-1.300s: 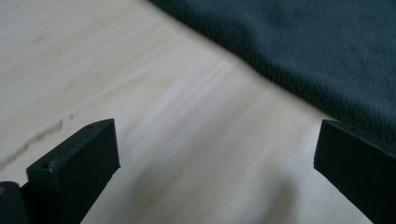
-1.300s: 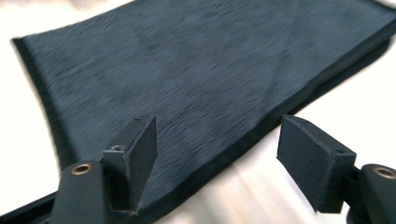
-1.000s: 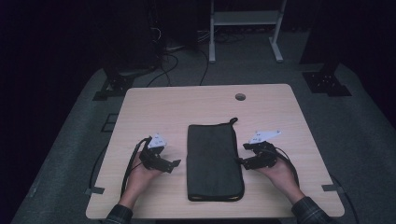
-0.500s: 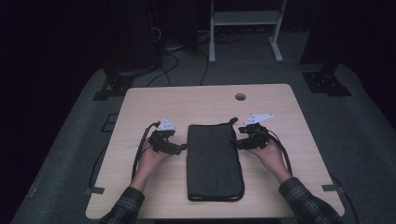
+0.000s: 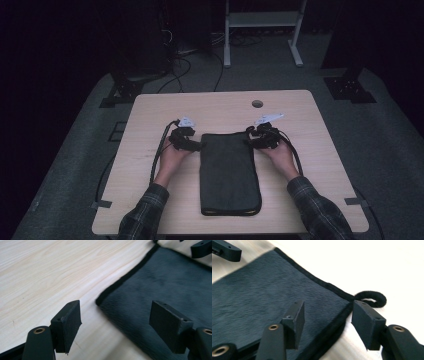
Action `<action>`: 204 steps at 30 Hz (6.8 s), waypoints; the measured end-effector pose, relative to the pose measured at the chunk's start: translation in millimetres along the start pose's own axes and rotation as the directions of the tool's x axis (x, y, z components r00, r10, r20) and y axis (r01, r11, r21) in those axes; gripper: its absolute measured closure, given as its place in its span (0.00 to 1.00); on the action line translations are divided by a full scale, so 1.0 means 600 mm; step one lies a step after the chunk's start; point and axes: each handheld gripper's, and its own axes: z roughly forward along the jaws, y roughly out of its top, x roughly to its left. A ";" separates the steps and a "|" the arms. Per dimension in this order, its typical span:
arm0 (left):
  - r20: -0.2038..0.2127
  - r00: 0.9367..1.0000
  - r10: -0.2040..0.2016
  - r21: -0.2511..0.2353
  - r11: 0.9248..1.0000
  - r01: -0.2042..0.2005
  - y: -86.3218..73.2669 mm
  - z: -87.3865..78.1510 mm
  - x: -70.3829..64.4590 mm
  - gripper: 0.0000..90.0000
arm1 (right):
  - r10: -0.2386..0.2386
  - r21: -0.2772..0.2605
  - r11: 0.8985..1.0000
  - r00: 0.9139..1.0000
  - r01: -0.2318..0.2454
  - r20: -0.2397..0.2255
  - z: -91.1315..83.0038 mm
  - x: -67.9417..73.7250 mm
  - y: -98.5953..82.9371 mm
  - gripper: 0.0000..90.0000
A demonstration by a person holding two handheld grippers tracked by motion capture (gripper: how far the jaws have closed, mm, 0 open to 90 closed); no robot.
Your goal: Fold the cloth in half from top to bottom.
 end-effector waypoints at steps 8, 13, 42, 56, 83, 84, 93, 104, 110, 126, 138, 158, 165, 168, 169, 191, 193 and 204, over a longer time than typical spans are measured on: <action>-0.031 0.999 -0.036 0.027 0.999 0.037 -0.002 0.035 0.026 0.28 | 0.021 0.028 0.999 1.000 -0.022 0.009 0.028 -0.016 -0.016 0.52; -0.030 0.999 -0.039 0.041 0.998 0.041 -0.007 0.047 0.033 0.30 | 0.016 0.016 1.000 1.000 -0.016 -0.007 0.028 -0.015 -0.017 0.57; 0.027 0.999 0.038 0.000 0.999 -0.038 0.049 0.016 0.032 0.89 | -0.025 -0.036 0.999 1.000 0.025 -0.018 0.000 -0.020 0.039 0.88; 0.057 0.994 0.096 -0.074 0.993 -0.092 0.071 -0.047 0.009 0.89 | -0.065 -0.139 0.989 0.995 0.055 -0.071 -0.066 0.002 0.037 0.89; 0.266 0.961 0.069 -0.065 0.996 -0.054 -0.048 -0.146 -0.121 0.89 | -0.094 -0.099 0.992 0.973 0.075 -0.211 -0.138 0.096 -0.077 0.88; 0.271 0.961 0.061 -0.058 0.997 -0.047 -0.053 -0.144 -0.124 0.89 | -0.095 -0.091 0.993 0.972 0.077 -0.213 -0.138 0.100 -0.081 0.88; 0.312 0.950 0.024 0.054 0.998 -0.043 -0.097 -0.121 -0.137 0.89 | -0.118 -0.002 0.993 0.968 0.120 -0.222 -0.128 0.127 -0.115 0.87; 0.303 0.953 0.026 0.061 0.997 -0.046 -0.109 -0.132 -0.143 0.71 | -0.080 0.000 0.997 0.966 0.083 -0.244 -0.155 0.124 -0.129 0.68; 0.269 0.962 0.052 -0.025 0.999 -0.047 -0.081 -0.157 -0.128 0.73 | -0.069 -0.073 0.996 0.982 0.057 -0.177 -0.190 0.095 -0.125 0.83; 0.281 0.957 0.073 0.070 0.993 -0.096 -0.066 -0.061 -0.134 0.87 | -0.128 -0.028 0.992 0.975 0.125 -0.180 -0.074 0.077 -0.061 0.95; 0.325 0.942 0.085 0.081 0.990 -0.117 -0.095 -0.095 -0.162 0.83 | -0.154 0.055 0.982 0.930 0.182 -0.333 -0.084 0.109 -0.088 0.95; 0.368 0.926 0.084 0.022 0.995 -0.099 -0.117 -0.151 -0.187 0.76 | -0.143 -0.034 0.990 0.935 0.140 -0.324 -0.133 0.112 -0.092 0.90; 0.326 0.943 0.072 0.018 0.996 -0.083 -0.124 -0.159 -0.179 0.59 | -0.216 0.078 0.961 0.893 0.267 -0.394 -0.116 0.159 -0.128 0.88; 0.274 0.960 0.054 0.021 0.998 -0.062 -0.133 -0.165 -0.171 0.44 | -0.243 0.062 0.956 0.890 0.288 -0.386 -0.128 0.167 -0.134 0.82; 0.274 0.960 0.054 0.021 0.998 -0.062 -0.133 -0.165 -0.171 0.40 | -0.243 0.062 0.956 0.890 0.288 -0.386 -0.128 0.167 -0.134 0.82; 0.000 1.000 0.002 0.057 0.998 -0.002 -0.214 -0.217 -0.106 0.00 | -0.012 0.018 1.000 1.000 0.012 0.023 -0.220 0.051 -0.192 0.15; -0.022 1.000 -0.002 0.057 0.998 0.004 -0.222 -0.222 -0.097 0.00 | 0.012 0.014 1.000 0.998 -0.013 0.056 -0.227 0.043 -0.202 0.12; -0.064 0.998 -0.011 0.109 0.994 0.018 -0.245 -0.216 -0.079 0.00 | 0.073 0.046 0.996 0.985 -0.081 0.154 -0.236 0.022 -0.237 0.02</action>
